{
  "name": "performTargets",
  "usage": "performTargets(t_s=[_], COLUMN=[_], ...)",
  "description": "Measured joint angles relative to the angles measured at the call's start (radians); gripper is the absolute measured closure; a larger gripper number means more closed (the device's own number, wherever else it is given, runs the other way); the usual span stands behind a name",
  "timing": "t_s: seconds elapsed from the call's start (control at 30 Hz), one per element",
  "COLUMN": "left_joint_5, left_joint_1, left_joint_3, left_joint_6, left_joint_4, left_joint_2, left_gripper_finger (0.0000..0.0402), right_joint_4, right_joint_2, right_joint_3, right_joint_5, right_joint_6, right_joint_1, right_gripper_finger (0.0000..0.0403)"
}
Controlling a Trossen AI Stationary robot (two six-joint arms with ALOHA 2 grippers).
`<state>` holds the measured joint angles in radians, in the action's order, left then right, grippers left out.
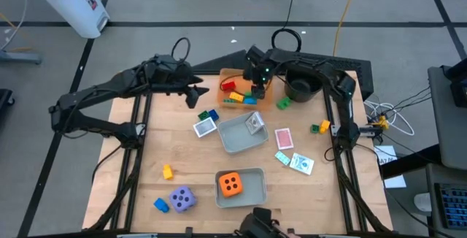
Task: Pick & Place Toys
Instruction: Put the yellow game piece into the orange bin
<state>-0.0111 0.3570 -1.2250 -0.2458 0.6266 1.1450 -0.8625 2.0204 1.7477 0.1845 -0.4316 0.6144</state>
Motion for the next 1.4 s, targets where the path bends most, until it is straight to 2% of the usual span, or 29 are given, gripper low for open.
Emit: performTargets(t_s=[0.13, 0.27, 0.37, 0.53, 0.83, 1.03, 1.23, 1.33, 1.4], left_joint_5=[-0.02, -0.077, -0.103, -0.102, -0.053, -0.01, -0.019, -0.049, -0.063], left_joint_1=[-0.008, -0.039, -0.088, -0.203, -0.488, -0.699, -0.875, -0.932, -0.957], left_joint_3=[0.001, 0.001, 0.001, 0.016, 0.124, 0.249, 0.387, 0.448, 0.482], left_joint_6=[-0.047, -0.116, -0.21, -0.471, -1.081, -1.547, -1.982, -2.125, -2.167], left_joint_4=[0.127, 0.328, 0.487, 0.63, 0.631, 0.546, 0.395, 0.286, 0.227], left_joint_2=[-0.023, -0.036, -0.036, -0.034, -0.032, -0.033, -0.032, -0.032, -0.026], left_gripper_finger=[0.0147, 0.0147, 0.0147, 0.0147, 0.0147, 0.0147, 0.0147, 0.0147, 0.0147], right_joint_4=[0.059, 0.175, 0.304, 0.599, 1.239, 1.543, 1.585, 1.577, 1.577], right_joint_2=[-0.065, -0.121, -0.164, -0.256, -0.402, -0.493, -0.599, -0.64, -0.663], right_joint_3=[0.0, -0.029, -0.101, -0.29, -0.646, -0.803, -0.885, -0.903, -0.919], right_joint_5=[0.03, 0.2, 0.292, 0.342, 0.342, 0.342, 0.338, 0.34, 0.34], right_joint_6=[0.096, 0.233, 0.383, 0.564, 0.706, 0.879, 0.924, 0.94, 0.941], right_joint_1=[0.0, -0.002, -0.019, -0.084, -0.234, -0.276, -0.307, -0.336, -0.354], right_gripper_finger=[0.0185, 0.0187, 0.0187, 0.019, 0.0191, 0.0191, 0.0192, 0.0192, 0.0193])
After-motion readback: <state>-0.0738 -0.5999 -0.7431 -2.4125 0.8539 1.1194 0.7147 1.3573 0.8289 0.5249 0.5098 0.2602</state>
